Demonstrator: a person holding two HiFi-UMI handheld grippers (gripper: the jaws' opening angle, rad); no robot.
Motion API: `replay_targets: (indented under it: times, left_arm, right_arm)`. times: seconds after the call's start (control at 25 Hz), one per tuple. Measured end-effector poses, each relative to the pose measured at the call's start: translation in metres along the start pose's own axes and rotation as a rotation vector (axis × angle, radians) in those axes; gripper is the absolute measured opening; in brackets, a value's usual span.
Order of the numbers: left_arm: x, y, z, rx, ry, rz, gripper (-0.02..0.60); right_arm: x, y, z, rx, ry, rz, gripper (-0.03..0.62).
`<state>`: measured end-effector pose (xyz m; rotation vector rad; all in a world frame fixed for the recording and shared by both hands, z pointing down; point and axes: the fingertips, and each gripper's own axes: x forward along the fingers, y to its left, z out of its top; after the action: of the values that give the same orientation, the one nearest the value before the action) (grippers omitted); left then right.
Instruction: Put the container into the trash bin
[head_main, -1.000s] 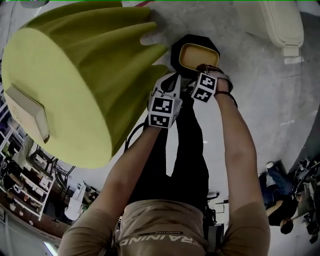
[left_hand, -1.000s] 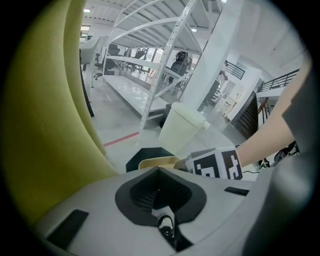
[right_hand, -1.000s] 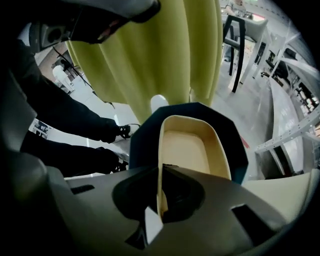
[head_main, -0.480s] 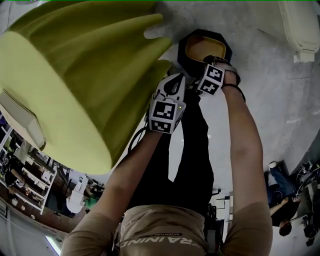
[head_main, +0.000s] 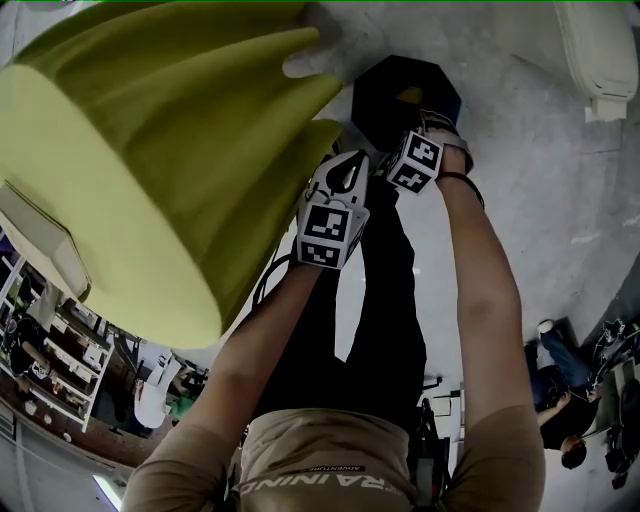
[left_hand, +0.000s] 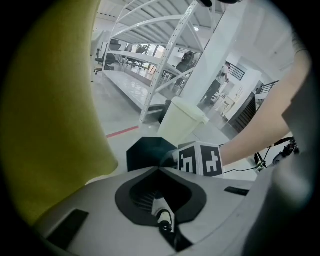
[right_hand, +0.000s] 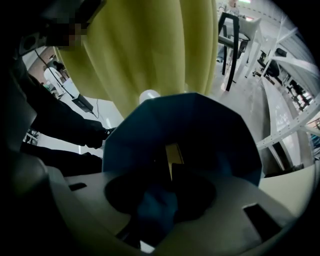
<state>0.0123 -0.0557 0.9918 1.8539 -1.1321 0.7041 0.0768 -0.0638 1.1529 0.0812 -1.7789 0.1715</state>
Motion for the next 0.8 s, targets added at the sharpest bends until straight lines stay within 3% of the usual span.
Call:
replay_targets:
  times: [0.2,0.32,0.56,0.8]
  left_arm:
    - [-0.004,-0.015,0.016,0.028,-0.019,-0.023,0.002]
    - [-0.008,-0.024,0.018,0.042,-0.021,-0.033,0.002]
    - [-0.037,-0.046,0.027,0.089,-0.018,-0.053,0.002]
    - [-0.094,-0.088,0.068,0.12,-0.048,-0.078,0.002]
  right_arm:
    - [-0.021,-0.001,-0.006,0.124,-0.038,-0.013,0.128]
    - [-0.04,0.001,-0.006,0.239,-0.105,-0.041,0.006]
    - [-0.109,0.018,0.014,0.315,-0.249,-0.054,0.006]
    - [-0.224,0.027,0.027,0.53,-0.4,-0.06,0.005]
